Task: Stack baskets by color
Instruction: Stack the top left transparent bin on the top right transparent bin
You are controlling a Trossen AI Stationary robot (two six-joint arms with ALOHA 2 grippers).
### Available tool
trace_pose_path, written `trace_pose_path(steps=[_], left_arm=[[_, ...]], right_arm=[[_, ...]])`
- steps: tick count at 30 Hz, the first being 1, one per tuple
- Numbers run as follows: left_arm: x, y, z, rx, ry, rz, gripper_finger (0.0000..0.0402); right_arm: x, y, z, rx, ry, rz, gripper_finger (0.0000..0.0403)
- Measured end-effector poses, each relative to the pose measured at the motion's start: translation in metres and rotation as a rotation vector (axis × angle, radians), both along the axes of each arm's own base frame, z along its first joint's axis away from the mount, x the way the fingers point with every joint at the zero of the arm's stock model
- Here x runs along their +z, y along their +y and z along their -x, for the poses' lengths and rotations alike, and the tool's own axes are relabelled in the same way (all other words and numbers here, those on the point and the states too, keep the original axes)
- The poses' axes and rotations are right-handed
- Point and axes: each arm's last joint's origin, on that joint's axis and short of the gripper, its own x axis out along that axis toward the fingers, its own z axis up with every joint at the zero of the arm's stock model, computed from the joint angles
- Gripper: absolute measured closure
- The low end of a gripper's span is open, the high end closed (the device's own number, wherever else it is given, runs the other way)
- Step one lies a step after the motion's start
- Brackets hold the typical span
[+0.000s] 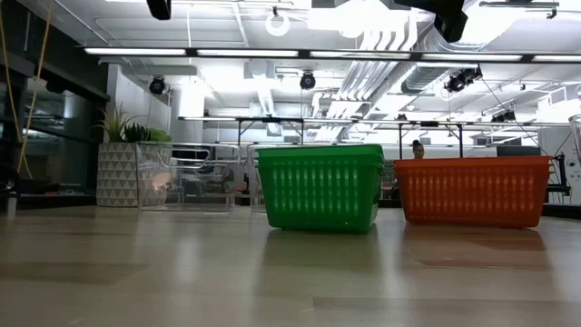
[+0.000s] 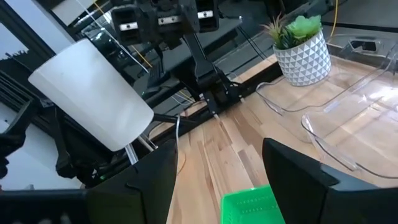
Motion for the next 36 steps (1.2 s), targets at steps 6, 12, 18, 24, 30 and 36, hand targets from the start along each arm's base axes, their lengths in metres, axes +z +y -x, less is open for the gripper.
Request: trace_pose_path(steps=[6, 12, 18, 24, 30, 36], left_arm=[[0.004, 0.004, -0.005, 0.149, 0.037, 0.064, 0.0235], [0.026, 0.017, -0.023, 0.372, 0.382, 0.131, 0.0241], [0.011, 0.045, -0.024, 0.678, 0.846, 0.347, 0.0241], [-0.031, 0.056, -0.025, 0.866, 1.116, 0.467, 0.0239], [-0.065, 0.057, -0.026, 1.001, 1.065, 0.586, 0.0236], [-0.093, 0.06, -0.017, 1.08, 1.026, 0.717, 0.0236]], right_arm=[[0.002, -0.003, 0.0, -0.016, -0.008, -0.002, 0.0181], [0.002, -0.005, -0.001, -0.028, -0.009, -0.001, 0.0181], [0.002, -0.005, -0.001, -0.03, -0.005, -0.001, 0.0181], [0.002, -0.005, -0.001, -0.029, -0.004, -0.001, 0.0181], [0.002, -0.005, -0.001, -0.028, -0.004, -0.001, 0.0181], [0.002, -0.005, -0.001, -0.022, -0.003, -0.002, 0.0181]])
